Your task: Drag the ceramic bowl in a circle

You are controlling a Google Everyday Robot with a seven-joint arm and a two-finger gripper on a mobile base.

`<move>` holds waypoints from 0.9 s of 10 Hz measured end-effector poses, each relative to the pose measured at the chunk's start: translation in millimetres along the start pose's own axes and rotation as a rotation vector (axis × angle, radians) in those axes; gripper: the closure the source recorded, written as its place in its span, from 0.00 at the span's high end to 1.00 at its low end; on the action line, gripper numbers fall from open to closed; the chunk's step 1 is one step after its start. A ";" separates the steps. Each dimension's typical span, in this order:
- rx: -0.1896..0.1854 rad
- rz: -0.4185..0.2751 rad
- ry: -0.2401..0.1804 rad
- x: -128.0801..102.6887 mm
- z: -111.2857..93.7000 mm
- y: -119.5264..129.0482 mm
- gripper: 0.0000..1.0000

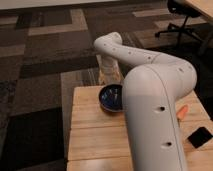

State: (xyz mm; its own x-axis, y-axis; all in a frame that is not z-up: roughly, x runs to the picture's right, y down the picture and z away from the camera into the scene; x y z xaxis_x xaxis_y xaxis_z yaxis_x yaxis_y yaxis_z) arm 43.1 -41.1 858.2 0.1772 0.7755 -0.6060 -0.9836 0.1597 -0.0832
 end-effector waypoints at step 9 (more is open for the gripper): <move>0.015 0.135 -0.016 103.8 -37.8 -68.0 0.65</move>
State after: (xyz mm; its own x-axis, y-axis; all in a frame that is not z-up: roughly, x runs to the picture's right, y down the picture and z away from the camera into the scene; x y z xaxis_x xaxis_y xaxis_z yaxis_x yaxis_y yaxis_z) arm 127.1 5.4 771.1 0.0439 0.8001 -0.5982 -0.9980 0.0625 0.0104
